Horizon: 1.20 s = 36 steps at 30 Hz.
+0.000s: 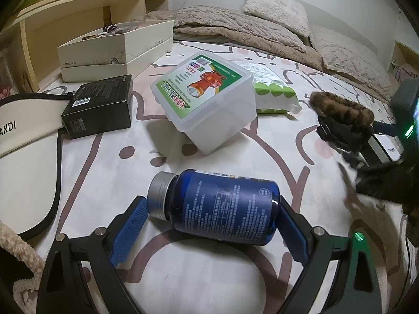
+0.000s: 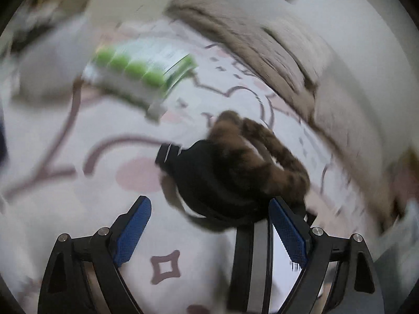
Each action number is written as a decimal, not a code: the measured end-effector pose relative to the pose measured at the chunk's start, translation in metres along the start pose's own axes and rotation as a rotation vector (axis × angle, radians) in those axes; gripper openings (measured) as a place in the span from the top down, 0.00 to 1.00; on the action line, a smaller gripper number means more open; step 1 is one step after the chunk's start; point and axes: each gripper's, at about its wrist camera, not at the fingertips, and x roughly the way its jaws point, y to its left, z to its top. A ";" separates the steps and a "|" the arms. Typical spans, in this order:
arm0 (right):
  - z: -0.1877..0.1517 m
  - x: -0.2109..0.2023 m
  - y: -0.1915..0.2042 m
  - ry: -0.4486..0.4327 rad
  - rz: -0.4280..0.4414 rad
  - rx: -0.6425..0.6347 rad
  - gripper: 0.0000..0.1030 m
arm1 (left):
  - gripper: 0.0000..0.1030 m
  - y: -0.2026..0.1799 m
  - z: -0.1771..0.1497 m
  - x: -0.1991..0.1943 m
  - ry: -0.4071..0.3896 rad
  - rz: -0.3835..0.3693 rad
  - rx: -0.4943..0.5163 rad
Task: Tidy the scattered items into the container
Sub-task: 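Grasp the black cloth item with the right tool while the left tool holds the blue bottle, then lift the black cloth with the right tool toward the clear bin while the left tool carries the bottle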
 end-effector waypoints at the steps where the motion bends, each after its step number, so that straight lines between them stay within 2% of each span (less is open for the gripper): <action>1: -0.001 0.005 0.004 0.005 -0.025 -0.032 0.12 | 0.08 0.000 0.000 0.000 0.001 -0.001 0.000; 4: 0.000 0.017 0.007 -0.026 -0.077 -0.059 0.12 | 0.08 -0.002 0.000 0.001 0.001 0.004 0.006; 9: 0.013 0.041 -0.008 -0.005 -0.086 -0.010 0.12 | 0.08 -0.003 0.000 0.001 0.003 0.005 0.009; 10: 0.014 0.045 -0.010 -0.004 -0.083 -0.005 0.19 | 0.08 -0.003 0.000 0.001 0.003 0.004 0.009; 11: 0.015 0.048 -0.010 -0.001 -0.078 -0.009 0.35 | 0.08 -0.003 0.000 0.001 0.004 0.004 0.008; 12: 0.016 0.050 -0.007 0.007 -0.078 -0.026 0.47 | 0.08 -0.003 0.000 0.001 0.004 0.003 0.009; 13: 0.017 0.052 -0.001 0.016 -0.084 -0.056 0.68 | 0.08 -0.003 0.000 0.002 0.004 0.003 0.009; 14: 0.017 0.052 0.005 0.016 -0.096 -0.086 0.74 | 0.08 -0.003 -0.001 0.002 0.004 0.003 0.009; 15: 0.018 0.051 0.011 0.014 -0.104 -0.101 0.77 | 0.08 -0.003 -0.001 0.002 0.004 0.003 0.010; 19: 0.016 0.033 0.002 -0.008 -0.009 -0.016 0.78 | 0.08 -0.003 0.000 0.002 0.003 0.002 0.007; 23: 0.006 -0.001 -0.017 -0.036 0.148 0.147 0.78 | 0.08 -0.003 0.001 0.002 0.000 0.001 0.005; 36: -0.018 -0.146 -0.082 -0.258 0.575 0.552 0.78 | 0.08 -0.003 0.002 -0.010 -0.027 0.010 0.007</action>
